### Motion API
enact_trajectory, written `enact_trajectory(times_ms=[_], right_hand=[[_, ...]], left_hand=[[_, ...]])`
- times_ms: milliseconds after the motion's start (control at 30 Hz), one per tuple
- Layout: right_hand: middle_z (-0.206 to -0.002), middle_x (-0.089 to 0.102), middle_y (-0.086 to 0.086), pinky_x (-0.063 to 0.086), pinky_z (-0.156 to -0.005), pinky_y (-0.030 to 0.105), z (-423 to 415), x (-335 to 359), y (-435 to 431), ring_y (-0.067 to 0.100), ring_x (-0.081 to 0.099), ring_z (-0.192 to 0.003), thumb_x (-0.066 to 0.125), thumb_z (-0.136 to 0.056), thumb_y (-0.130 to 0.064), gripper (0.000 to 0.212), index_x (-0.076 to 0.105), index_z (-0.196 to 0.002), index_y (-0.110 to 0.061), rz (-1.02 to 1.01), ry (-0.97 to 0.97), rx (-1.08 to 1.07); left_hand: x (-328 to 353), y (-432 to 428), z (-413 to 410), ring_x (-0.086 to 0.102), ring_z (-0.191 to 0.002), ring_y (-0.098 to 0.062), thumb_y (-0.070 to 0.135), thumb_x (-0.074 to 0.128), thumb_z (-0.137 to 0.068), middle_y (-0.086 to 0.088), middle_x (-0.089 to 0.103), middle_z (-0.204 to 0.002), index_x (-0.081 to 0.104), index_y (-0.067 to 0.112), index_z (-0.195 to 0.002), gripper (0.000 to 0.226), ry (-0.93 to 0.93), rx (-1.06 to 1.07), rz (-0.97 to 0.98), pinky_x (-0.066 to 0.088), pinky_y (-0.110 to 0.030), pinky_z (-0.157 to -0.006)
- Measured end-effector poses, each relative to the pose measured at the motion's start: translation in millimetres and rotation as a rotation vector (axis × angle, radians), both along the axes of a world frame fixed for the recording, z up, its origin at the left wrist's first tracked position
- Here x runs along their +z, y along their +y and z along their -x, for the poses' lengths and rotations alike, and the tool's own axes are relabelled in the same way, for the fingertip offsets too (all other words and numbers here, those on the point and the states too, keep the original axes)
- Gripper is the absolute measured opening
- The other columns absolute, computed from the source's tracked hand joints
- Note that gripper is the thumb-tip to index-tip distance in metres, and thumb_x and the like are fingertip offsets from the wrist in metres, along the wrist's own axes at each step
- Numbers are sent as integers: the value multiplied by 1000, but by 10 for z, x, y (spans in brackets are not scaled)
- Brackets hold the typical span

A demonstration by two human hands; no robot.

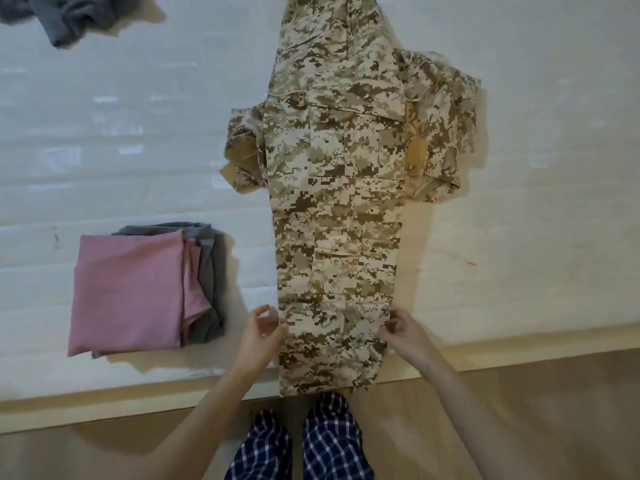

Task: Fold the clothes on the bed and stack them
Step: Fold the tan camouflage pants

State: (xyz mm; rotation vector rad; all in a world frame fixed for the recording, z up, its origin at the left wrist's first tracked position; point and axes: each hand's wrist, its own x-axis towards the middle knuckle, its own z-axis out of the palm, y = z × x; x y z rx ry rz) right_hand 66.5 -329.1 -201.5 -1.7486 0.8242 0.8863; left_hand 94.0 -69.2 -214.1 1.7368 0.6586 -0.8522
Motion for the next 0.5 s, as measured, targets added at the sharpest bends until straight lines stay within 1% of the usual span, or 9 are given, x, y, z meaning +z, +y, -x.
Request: enact_trajectory(times_ms=[67,133,167,233,267,333,367,433,500], right_hand=[[-115,58,-4,47,-85,23,180,-69,96,11,57,-100,72,-82,-25,52,43,-125,-18,14,22,-4],[-118,55,-7,43,-89,24,311,-98,164,11,53,-106,73,-80,-32,57,41,-127,-22,-27,69,1],[-119,56,-8,42,-89,22,350,-95,199,10,53,-106,72,-80,-35,54,43,-125,-25,-69,94,-15],[-123,60,-3,46,-90,25,387,-57,244,11,58,-105,71,-79,-41,45,48,-116,-30,-128,126,-71],[-122,62,-1,48,-93,29,395,-10,256,14,60,-105,71,-76,-45,45,50,-113,-31,-146,132,-100],[-118,65,0,48,-98,40,420,111,238,17,62,-108,75,-67,-51,56,51,-114,-31,-241,146,-184],[-116,67,2,49,-98,44,441,181,213,19,63,-108,78,-63,-49,61,52,-115,-28,-324,168,-247],[-111,70,6,50,-95,47,482,327,152,22,65,-106,80,-65,-41,55,53,-110,-25,-469,216,-318],[-108,71,8,51,-93,47,499,518,137,24,66,-105,78,-69,-30,47,54,-109,-22,-520,236,-358]], left_hand=[[-31,-102,96,61,-91,-13,21,63,-90,-7,60,-112,36,14,-135,53,144,-14,65,49,-19,-67],[-25,-182,203,66,-86,-11,27,68,-86,-1,65,-104,45,12,-128,50,218,-70,101,53,-19,-60],[-2,-214,247,68,-84,-12,29,70,-83,0,68,-101,50,12,-125,49,267,-67,135,55,-21,-61],[69,-257,299,71,-87,-18,36,72,-77,-3,73,-98,56,12,-120,51,366,-50,238,58,-32,-75],[119,-259,307,71,-89,-21,40,72,-75,-5,74,-98,57,12,-118,54,400,-45,292,56,-37,-83],[212,-229,305,70,-95,-25,47,73,-74,-8,73,-102,56,12,-119,60,430,-5,391,53,-42,-90],[263,-198,290,69,-99,-28,51,73,-73,-11,72,-106,56,11,-120,64,441,22,438,52,-43,-92],[384,-132,250,66,-104,-33,52,72,-76,-17,69,-112,57,7,-122,66,488,65,551,55,-41,-87],[523,-83,247,66,-102,-37,41,75,-78,-21,67,-112,52,3,-125,64,551,106,635,56,-37,-78]])
